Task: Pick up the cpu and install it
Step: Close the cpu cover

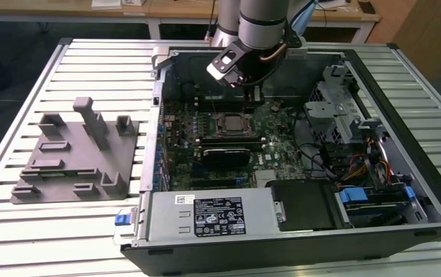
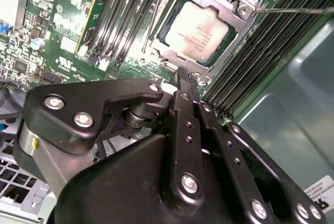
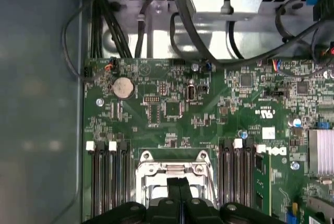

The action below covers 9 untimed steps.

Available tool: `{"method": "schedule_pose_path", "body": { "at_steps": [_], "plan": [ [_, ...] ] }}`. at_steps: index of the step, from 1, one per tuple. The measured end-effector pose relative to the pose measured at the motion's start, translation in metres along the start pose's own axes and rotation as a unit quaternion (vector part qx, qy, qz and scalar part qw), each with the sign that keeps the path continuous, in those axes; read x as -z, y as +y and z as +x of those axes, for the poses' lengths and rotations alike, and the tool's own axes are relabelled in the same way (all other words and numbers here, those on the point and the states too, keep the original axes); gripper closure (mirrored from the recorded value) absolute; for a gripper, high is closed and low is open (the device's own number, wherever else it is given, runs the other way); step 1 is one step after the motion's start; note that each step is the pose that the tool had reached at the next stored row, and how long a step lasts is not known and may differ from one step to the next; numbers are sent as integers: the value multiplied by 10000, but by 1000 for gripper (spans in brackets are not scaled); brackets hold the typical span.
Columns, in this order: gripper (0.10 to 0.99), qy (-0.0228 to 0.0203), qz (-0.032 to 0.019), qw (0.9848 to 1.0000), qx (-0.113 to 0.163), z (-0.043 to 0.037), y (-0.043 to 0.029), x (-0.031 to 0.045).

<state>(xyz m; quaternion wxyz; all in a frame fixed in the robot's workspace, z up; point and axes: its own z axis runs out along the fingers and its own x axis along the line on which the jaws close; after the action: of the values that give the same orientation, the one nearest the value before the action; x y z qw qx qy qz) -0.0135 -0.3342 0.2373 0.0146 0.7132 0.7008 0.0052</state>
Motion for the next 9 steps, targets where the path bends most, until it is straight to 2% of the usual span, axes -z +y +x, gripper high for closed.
{"method": "schedule_pose_path", "body": {
  "at_steps": [5,9],
  "plan": [
    [980,-1,0,10000,-14,0,-33,-44],
    [980,-2,1,10000,-30,-1,-96,-78]
  ]
}}
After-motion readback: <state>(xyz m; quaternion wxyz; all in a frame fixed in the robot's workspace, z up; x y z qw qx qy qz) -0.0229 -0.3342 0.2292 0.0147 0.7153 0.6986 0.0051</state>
